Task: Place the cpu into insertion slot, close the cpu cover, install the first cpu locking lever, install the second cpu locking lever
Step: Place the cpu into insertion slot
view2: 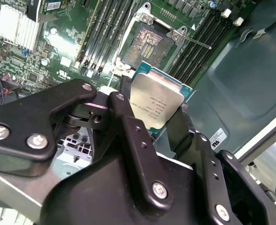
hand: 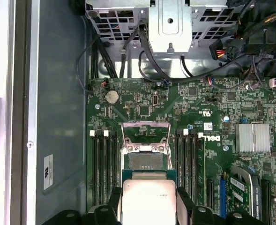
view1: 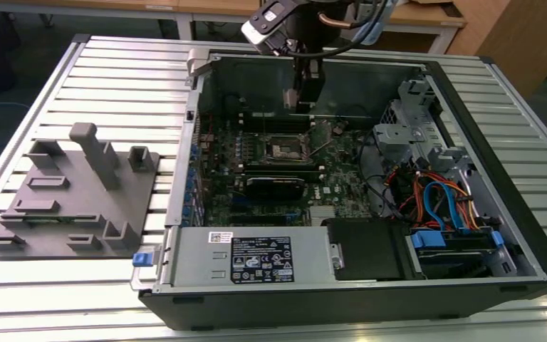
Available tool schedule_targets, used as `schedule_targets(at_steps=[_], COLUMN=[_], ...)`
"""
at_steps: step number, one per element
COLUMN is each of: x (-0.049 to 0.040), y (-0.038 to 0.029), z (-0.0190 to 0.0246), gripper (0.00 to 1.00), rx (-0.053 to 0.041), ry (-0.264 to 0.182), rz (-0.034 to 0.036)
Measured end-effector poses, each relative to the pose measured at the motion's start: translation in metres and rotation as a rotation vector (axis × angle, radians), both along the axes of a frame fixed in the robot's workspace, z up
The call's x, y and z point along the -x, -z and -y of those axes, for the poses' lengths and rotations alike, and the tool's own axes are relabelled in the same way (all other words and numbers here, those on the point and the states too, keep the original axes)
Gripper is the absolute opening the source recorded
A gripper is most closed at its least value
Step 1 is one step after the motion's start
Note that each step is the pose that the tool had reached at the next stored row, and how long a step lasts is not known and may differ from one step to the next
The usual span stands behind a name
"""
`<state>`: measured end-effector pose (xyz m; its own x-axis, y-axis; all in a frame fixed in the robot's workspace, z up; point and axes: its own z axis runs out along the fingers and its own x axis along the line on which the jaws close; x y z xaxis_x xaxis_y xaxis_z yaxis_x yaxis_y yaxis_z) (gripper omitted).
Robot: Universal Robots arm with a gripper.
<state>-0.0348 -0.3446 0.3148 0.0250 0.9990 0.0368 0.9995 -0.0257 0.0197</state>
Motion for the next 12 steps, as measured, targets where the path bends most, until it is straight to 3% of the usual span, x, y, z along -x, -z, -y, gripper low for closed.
schedule_targets(at_steps=[12], x=[0.0], y=[0.0119], z=[0.0], gripper=[0.54], rx=[0.0], ry=[0.0], rz=[0.0])
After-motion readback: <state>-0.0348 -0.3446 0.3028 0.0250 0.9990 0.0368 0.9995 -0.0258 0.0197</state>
